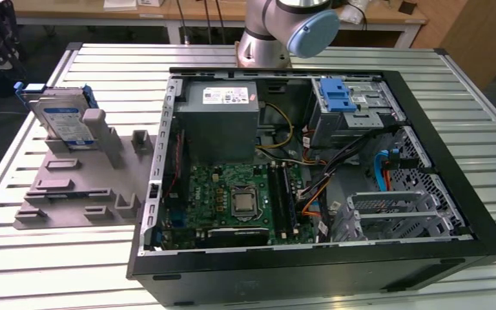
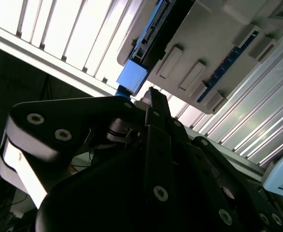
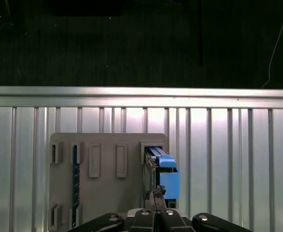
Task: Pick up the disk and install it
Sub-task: 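Pick up the disk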
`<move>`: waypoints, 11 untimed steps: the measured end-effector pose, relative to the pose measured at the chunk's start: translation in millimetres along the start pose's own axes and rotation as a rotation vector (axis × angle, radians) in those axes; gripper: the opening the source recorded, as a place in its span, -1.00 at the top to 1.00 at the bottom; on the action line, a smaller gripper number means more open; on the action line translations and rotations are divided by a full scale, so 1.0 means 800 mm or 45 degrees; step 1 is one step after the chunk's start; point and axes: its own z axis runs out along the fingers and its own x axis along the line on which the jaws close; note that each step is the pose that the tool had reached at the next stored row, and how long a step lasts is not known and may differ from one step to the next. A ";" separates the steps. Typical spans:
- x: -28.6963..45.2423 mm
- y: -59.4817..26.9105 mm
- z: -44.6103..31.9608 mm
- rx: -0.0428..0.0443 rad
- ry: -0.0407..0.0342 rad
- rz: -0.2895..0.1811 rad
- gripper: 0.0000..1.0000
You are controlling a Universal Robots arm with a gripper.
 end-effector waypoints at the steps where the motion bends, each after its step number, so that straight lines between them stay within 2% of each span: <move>1: 0.0000 0.000 0.0000 0.000 0.0000 0.000 0.79; 8: 0.0000 0.000 0.0000 0.000 0.0002 0.000 0.79; 9: 0.0000 0.000 0.0000 0.000 0.0003 0.000 0.77; 10: 0.0000 0.000 0.0000 0.000 0.0003 0.000 0.66; 11: 0.0000 0.000 0.0000 0.000 0.0004 0.000 0.66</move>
